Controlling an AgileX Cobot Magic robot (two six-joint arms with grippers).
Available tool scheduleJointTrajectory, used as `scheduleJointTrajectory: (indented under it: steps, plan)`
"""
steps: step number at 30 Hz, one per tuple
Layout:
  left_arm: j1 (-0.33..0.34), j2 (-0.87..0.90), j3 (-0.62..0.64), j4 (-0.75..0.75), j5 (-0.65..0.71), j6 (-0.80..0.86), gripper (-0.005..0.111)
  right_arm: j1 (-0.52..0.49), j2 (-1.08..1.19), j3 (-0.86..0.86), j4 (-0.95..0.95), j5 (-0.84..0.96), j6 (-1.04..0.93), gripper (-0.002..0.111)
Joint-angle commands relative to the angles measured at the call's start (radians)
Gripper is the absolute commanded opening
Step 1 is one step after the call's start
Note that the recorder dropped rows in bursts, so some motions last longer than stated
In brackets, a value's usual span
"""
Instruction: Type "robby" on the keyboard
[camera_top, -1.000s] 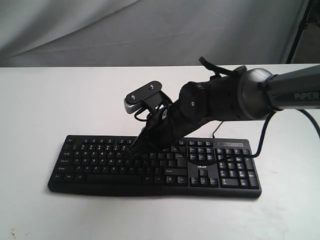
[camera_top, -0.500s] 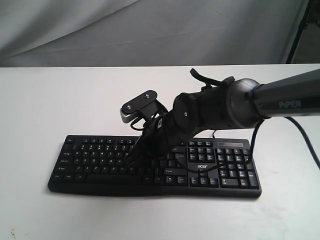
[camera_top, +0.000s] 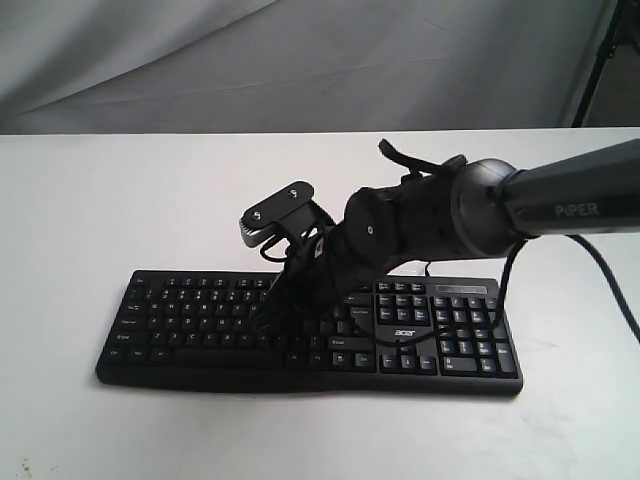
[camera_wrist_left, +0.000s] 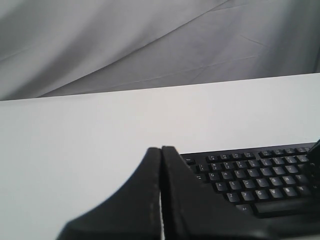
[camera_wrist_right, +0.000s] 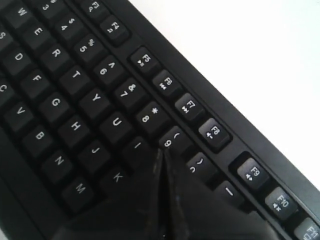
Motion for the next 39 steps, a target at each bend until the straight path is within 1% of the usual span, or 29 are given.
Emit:
scheduleJointTrajectory:
  steps: [1,3,6,9,32,39]
  plan:
    - [-0.006,-0.003,0.004,0.005,-0.007,-0.003,0.0,0.014,-0.031,-0.096,-0.025,0.121,0.007,0.0]
    - [-0.006,-0.003,0.004,0.005,-0.007,-0.003,0.0,0.055,-0.031,-0.143,-0.031,0.14,0.007,0.0]
    - [-0.006,-0.003,0.004,0.005,-0.007,-0.003,0.0,0.108,-0.011,-0.154,-0.024,0.139,0.007,0.0]
    - [-0.006,-0.003,0.004,0.005,-0.007,-0.003,0.0,0.13,0.031,-0.154,-0.017,0.124,0.007,0.0]
    - [-0.006,-0.003,0.004,0.005,-0.007,-0.003,0.0,0.13,0.111,-0.154,-0.01,0.067,0.007,0.0]
    - [-0.006,-0.003,0.004,0.005,-0.007,-0.003,0.0,0.13,0.086,-0.154,-0.017,0.06,0.007,0.0]
